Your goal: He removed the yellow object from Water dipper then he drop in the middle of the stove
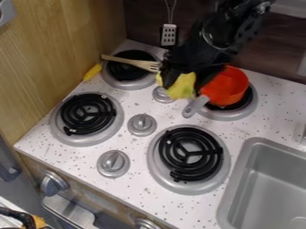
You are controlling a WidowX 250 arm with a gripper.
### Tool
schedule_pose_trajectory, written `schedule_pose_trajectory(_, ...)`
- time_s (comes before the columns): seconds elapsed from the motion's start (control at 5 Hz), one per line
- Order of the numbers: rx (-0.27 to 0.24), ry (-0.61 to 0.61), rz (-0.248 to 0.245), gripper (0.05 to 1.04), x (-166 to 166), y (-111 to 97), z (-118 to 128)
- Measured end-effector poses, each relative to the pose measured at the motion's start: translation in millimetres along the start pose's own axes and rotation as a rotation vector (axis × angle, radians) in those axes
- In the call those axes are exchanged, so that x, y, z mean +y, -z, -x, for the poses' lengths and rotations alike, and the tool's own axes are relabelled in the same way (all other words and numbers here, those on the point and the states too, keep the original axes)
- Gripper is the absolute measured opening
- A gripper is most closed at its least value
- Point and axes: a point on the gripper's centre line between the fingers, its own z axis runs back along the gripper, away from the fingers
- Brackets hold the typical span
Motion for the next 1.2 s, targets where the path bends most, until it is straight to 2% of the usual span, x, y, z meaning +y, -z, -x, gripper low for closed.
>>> schedule_pose_trajectory(0.2,0.103,-0.008,-0.022,0.854,8,7,24)
schedule_pose_trajectory(0.4,0.147,-0.015,-0.039,0.854,11,6,31)
schedule_pose_trajectory(0.6,0.197,-0.002,-0.055,0.854,33,35,39)
schedule_pose_trajectory(0.8,0.213,0.008,-0.040,0.854,45,51,45)
schedule_pose_trajectory(1.0,0.238,-0.005,-0.048,0.854,64,69,47)
schedule_pose_trajectory(1.2,0.252,0.021,-0.016,0.854,66,84,51)
